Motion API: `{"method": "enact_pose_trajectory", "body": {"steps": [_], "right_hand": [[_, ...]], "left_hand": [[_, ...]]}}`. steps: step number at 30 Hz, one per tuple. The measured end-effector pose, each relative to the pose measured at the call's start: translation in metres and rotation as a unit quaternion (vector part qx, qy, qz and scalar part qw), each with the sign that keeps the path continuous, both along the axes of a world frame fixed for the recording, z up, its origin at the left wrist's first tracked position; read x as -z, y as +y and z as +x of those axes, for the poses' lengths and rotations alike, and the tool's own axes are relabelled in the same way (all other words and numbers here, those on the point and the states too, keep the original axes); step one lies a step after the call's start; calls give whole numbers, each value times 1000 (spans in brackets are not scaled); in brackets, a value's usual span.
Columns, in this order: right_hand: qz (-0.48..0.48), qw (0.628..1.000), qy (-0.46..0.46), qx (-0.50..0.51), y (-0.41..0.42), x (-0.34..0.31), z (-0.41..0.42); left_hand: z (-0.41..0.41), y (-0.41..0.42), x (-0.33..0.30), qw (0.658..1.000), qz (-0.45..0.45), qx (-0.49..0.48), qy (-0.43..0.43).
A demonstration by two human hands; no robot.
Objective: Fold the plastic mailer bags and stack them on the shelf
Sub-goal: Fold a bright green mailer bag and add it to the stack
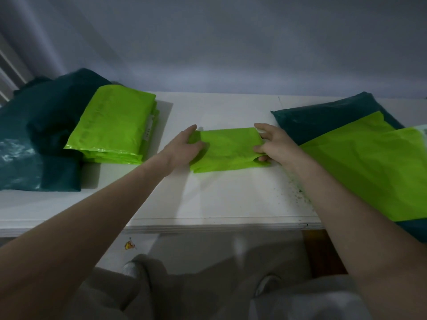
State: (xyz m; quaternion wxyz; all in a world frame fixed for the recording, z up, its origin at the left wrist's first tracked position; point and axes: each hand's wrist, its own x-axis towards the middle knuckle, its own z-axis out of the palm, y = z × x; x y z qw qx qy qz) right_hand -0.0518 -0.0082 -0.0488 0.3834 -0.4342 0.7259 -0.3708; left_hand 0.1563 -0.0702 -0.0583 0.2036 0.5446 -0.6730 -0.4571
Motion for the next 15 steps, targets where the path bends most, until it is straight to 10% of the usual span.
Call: {"method": "enact_pose_trajectory", "body": {"steps": [15], "right_hand": [[-1, 997, 83, -9, -2, 9, -3]], "left_hand": [[-4, 0, 6, 981, -127, 24, -146]]}}
